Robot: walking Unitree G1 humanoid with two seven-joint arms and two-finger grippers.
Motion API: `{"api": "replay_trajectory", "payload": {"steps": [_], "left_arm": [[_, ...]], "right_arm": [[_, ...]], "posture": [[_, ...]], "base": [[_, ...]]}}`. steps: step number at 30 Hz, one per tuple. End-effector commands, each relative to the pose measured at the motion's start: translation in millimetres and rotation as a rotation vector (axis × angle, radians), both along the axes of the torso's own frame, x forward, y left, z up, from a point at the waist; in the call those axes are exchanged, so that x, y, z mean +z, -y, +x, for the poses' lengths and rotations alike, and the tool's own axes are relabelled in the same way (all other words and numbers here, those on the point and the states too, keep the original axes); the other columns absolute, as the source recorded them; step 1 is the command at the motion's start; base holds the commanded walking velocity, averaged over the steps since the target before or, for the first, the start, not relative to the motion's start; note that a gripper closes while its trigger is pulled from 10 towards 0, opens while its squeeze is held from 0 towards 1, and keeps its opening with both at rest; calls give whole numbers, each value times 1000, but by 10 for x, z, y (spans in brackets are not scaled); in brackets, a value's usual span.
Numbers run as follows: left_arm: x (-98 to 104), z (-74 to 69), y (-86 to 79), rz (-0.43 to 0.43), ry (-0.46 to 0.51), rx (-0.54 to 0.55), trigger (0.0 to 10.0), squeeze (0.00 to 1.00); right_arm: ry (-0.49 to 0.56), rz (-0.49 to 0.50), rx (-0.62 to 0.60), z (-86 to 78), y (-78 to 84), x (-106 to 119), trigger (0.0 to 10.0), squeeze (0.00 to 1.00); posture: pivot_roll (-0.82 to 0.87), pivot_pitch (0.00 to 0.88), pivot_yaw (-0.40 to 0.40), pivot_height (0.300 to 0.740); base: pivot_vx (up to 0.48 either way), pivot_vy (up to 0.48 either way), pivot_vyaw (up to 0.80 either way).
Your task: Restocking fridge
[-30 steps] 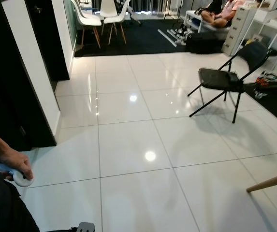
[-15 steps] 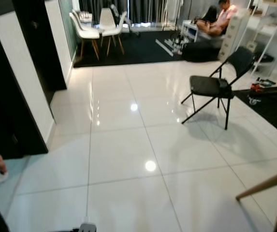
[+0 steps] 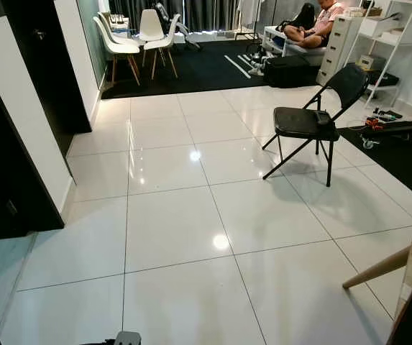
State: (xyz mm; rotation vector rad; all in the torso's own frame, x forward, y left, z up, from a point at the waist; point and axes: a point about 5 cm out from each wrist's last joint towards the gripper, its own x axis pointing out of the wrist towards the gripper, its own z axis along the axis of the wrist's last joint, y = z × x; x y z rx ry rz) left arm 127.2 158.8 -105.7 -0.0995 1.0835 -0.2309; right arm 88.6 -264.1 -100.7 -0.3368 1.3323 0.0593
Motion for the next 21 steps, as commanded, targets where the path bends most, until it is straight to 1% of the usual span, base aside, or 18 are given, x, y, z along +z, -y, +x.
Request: {"api": "replay_trajectory", "payload": {"steps": [1, 7, 10, 14, 21], "left_arm": [[-48, -141, 20, -12, -57, 7, 10000, 0], [-43, -118, 2, 3, -53, 18, 10000, 0], [-45, -128, 14, 3, -58, -10, 10000, 0], [-53, -158, 23, 0, -64, -24, 10000, 0], [-56, -169, 32, -3, -66, -31, 10000, 0]], "right_arm": [[9, 1, -13, 9, 8, 5, 10000, 0], [10, 2, -13, 11, 8, 5, 10000, 0], [11, 3, -12, 19, 8, 7, 10000, 0], [12, 4, -10, 24, 5, 8, 10000, 0], [12, 4, -6, 31, 11, 12, 10000, 0]], "posture": [[-49, 20, -1, 740], [-51, 19, -1, 740], [-52, 20, -1, 740], [-52, 20, -1, 740], [-52, 22, -6, 740]], "base": [[0, 0, 0], [0, 0, 0], [0, 0, 0], [248, 0, 0], [276, 0, 0]]}}
